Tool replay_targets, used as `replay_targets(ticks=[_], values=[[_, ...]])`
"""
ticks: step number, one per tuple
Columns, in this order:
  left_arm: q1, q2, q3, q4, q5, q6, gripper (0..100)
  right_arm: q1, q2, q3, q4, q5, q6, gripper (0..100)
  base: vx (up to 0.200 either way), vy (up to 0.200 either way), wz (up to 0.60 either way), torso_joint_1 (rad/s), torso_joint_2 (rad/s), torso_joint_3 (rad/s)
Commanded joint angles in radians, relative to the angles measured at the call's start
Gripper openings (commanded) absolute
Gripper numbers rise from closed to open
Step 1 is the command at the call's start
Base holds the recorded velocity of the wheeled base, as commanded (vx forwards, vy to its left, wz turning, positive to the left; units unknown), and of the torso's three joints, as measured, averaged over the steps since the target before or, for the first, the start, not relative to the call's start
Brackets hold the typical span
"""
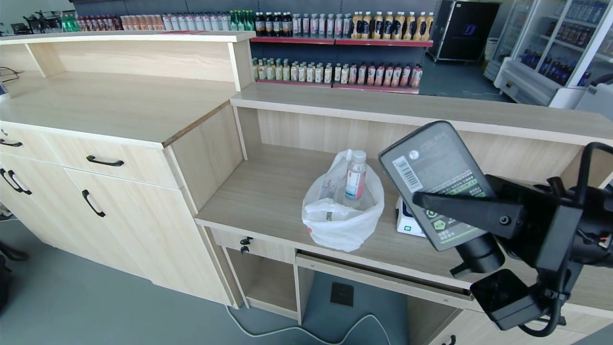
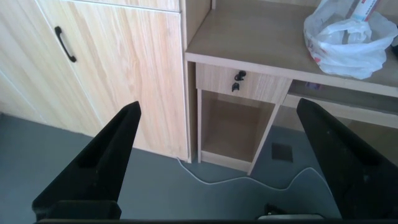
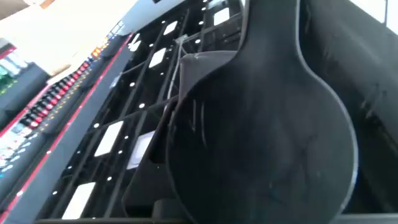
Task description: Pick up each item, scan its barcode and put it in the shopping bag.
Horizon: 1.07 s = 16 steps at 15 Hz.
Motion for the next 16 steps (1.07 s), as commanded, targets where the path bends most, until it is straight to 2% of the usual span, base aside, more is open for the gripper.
replay_targets(ticks=[1, 4, 6, 9, 12, 16], values=[[0.001, 0.000, 0.000, 0.000, 0.000, 0.000, 100, 0.081, -0.018, 0.027, 0.000, 0.014, -0.028, 0, 0.000, 0.000, 0.00, 0.000, 0.00, 0.000], [0.001, 0.000, 0.000, 0.000, 0.000, 0.000, 100, 0.111, -0.027, 0.029, 0.002, 0.028, -0.034, 0, 0.000, 0.000, 0.00, 0.000, 0.00, 0.000], [0.001, 0.000, 0.000, 0.000, 0.000, 0.000, 100, 0.100, -0.061, 0.038, 0.026, 0.028, -0.036, 0, 0.000, 0.000, 0.00, 0.000, 0.00, 0.000], [0.001, 0.000, 0.000, 0.000, 0.000, 0.000, 100, 0.089, -0.101, 0.036, 0.089, 0.085, -0.030, 0, 0.000, 0.000, 0.00, 0.000, 0.00, 0.000], [0.001, 0.000, 0.000, 0.000, 0.000, 0.000, 100, 0.071, -0.146, 0.033, 0.147, 0.128, 0.016, 0, 0.000, 0.000, 0.00, 0.000, 0.00, 0.000], [0.001, 0.000, 0.000, 0.000, 0.000, 0.001, 100, 0.057, -0.178, 0.032, 0.149, 0.142, 0.113, 0, 0.000, 0.000, 0.00, 0.000, 0.00, 0.000]])
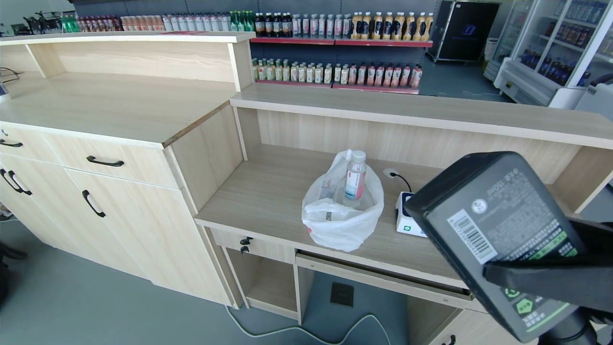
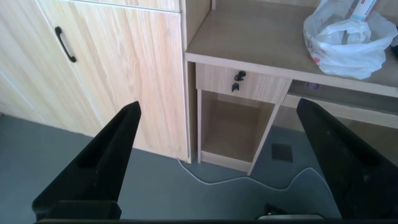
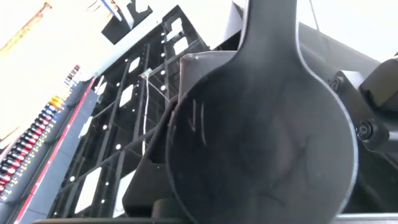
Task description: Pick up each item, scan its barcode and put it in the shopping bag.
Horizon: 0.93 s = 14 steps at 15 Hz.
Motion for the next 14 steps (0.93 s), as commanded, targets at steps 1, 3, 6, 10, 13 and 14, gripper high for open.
replay_targets(ticks=[1, 3, 6, 10, 13, 14], values=[[0.000, 0.000, 0.000, 0.000, 0.000, -0.001, 100, -0.002, -0.014, 0.001, 0.000, 0.003, 0.004, 0, 0.000, 0.000, 0.00, 0.000, 0.00, 0.000], [0.000, 0.000, 0.000, 0.000, 0.000, -0.001, 100, -0.002, -0.016, 0.006, 0.001, 0.005, 0.006, 0, 0.000, 0.000, 0.00, 0.000, 0.00, 0.000], [0.000, 0.000, 0.000, 0.000, 0.000, 0.001, 100, -0.002, -0.032, 0.015, 0.044, 0.023, 0.004, 0, 0.000, 0.000, 0.00, 0.000, 0.00, 0.000], [0.000, 0.000, 0.000, 0.000, 0.000, -0.001, 100, -0.016, -0.054, 0.013, 0.103, 0.055, -0.016, 0, 0.000, 0.000, 0.00, 0.000, 0.00, 0.000], [0.000, 0.000, 0.000, 0.000, -0.001, -0.001, 100, -0.051, -0.066, 0.015, 0.103, 0.071, -0.016, 0, 0.000, 0.000, 0.00, 0.000, 0.00, 0.000], [0.000, 0.000, 0.000, 0.000, 0.000, -0.001, 100, -0.051, -0.066, 0.015, 0.103, 0.071, -0.016, 0, 0.000, 0.000, 0.00, 0.000, 0.00, 0.000]])
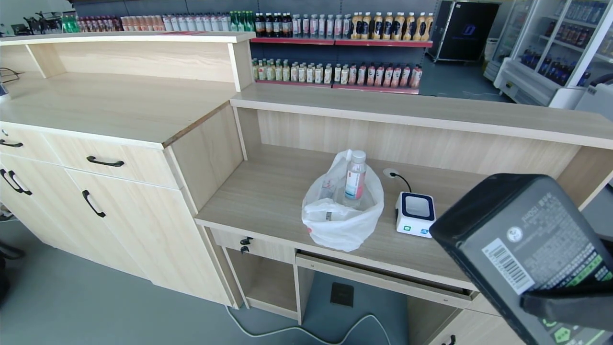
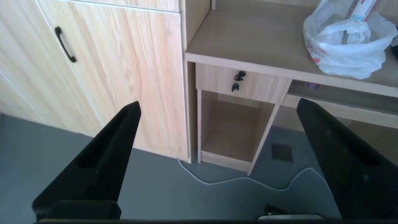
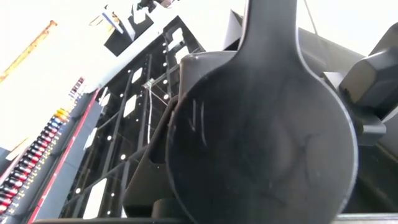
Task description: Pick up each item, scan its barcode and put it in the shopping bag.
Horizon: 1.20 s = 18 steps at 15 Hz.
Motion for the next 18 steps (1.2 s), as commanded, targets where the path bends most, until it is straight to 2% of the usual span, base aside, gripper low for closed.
replay_targets(ticks=[1, 9, 11, 12, 13, 15, 16, 17, 18], values=[[0.000, 0.000, 0.000, 0.000, 0.000, -0.001, 100, -0.016, -0.011, 0.000, 0.013, 0.013, 0.001, 0, 0.000, 0.000, 0.00, 0.000, 0.00, 0.000], [0.000, 0.000, 0.000, 0.000, -0.001, 0.001, 100, -0.014, -0.014, 0.005, 0.027, 0.011, -0.016, 0, 0.000, 0.000, 0.00, 0.000, 0.00, 0.000], [0.000, 0.000, 0.000, 0.000, 0.000, -0.001, 100, -0.034, -0.017, -0.015, 0.015, 0.004, 0.065, 0, 0.000, 0.000, 0.00, 0.000, 0.00, 0.000], [0.000, 0.000, 0.000, 0.000, 0.000, -0.001, 100, -0.085, -0.017, -0.032, 0.013, -0.025, 0.154, 0, 0.000, 0.000, 0.00, 0.000, 0.00, 0.000], [0.000, 0.000, 0.000, 0.000, -0.001, 0.001, 100, -0.226, -0.020, -0.035, 0.023, -0.151, 0.449, 0, 0.000, 0.000, 0.00, 0.000, 0.00, 0.000], [0.000, 0.000, 0.000, 0.000, 0.000, -0.001, 100, -0.440, -0.037, 0.013, 0.033, -0.381, 0.975, 0, 0.000, 0.000, 0.00, 0.000, 0.00, 0.000], [0.000, 0.000, 0.000, 0.000, 0.000, -0.001, 100, -0.589, -0.039, 0.017, 0.033, -0.473, 1.185, 0, 0.000, 0.000, 0.00, 0.000, 0.00, 0.000], [0.000, 0.000, 0.000, 0.000, 0.000, -0.001, 100, -0.690, -0.034, 0.016, 0.035, -0.501, 1.260, 0, 0.000, 0.000, 0.00, 0.000, 0.00, 0.000], [0.000, 0.000, 0.000, 0.000, 0.000, -0.001, 100, -0.776, -0.029, 0.013, 0.039, -0.490, 1.277, 0, 0.000, 0.000, 0.00, 0.000, 0.00, 0.000]])
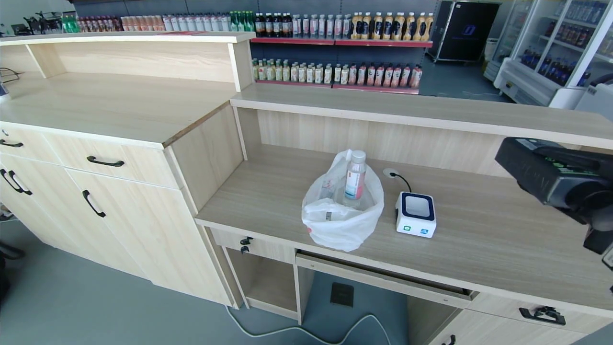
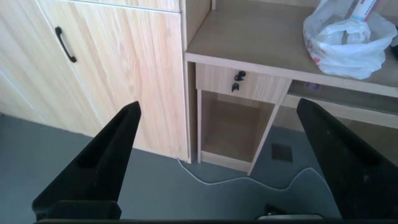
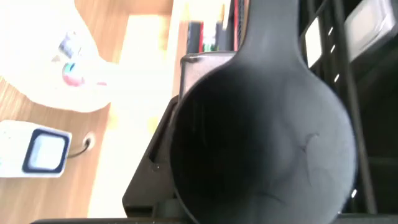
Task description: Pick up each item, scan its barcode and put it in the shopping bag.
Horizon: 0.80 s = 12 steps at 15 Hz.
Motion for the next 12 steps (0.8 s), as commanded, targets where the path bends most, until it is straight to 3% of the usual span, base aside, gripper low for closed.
replay_targets(ticks=[1, 3, 4, 6, 9, 10, 11, 12], values=[[0.000, 0.000, 0.000, 0.000, 0.000, 0.000, 100, -0.288, 0.001, 0.019, 0.007, -0.075, 0.182, 0, 0.000, 0.000, 0.00, 0.000, 0.00, 0.000], [0.000, 0.000, 0.000, 0.000, 0.000, 0.000, 100, -0.380, 0.015, 0.021, 0.027, 0.206, 0.194, 0, 0.000, 0.000, 0.00, 0.000, 0.00, 0.000], [0.000, 0.000, 0.000, 0.000, 0.000, 0.000, 100, -0.420, 0.021, 0.013, 0.042, 0.290, 0.216, 0, 0.000, 0.000, 0.00, 0.000, 0.00, 0.000], [0.000, 0.000, 0.000, 0.000, 0.000, 0.000, 100, -0.437, 0.030, -0.018, 0.088, 0.316, 0.279, 0, 0.000, 0.000, 0.00, 0.000, 0.00, 0.000], [0.000, 0.000, 0.000, 0.000, 0.000, 0.000, 100, -0.413, 0.000, -0.041, 0.133, 0.189, 0.515, 0, 0.000, 0.000, 0.60, 0.002, 0.00, 0.001], [0.000, 0.000, 0.000, 0.000, 0.000, 0.000, 100, -0.362, 0.001, -0.061, 0.128, 0.052, 0.676, 0, 0.000, 0.000, 0.60, -0.002, 0.00, 0.007], [0.000, 0.000, 0.000, 0.000, 0.000, 0.000, 100, -0.276, 0.026, -0.104, 0.139, -0.170, 0.855, 0, 0.000, 0.000, 0.60, 0.002, -0.01, 0.002], [0.000, 0.000, 0.000, 0.000, 0.000, 0.000, 100, -0.230, 0.063, -0.140, 0.153, -0.330, 0.958, 0, 0.000, 0.000, 0.60, 0.002, 0.00, 0.002]])
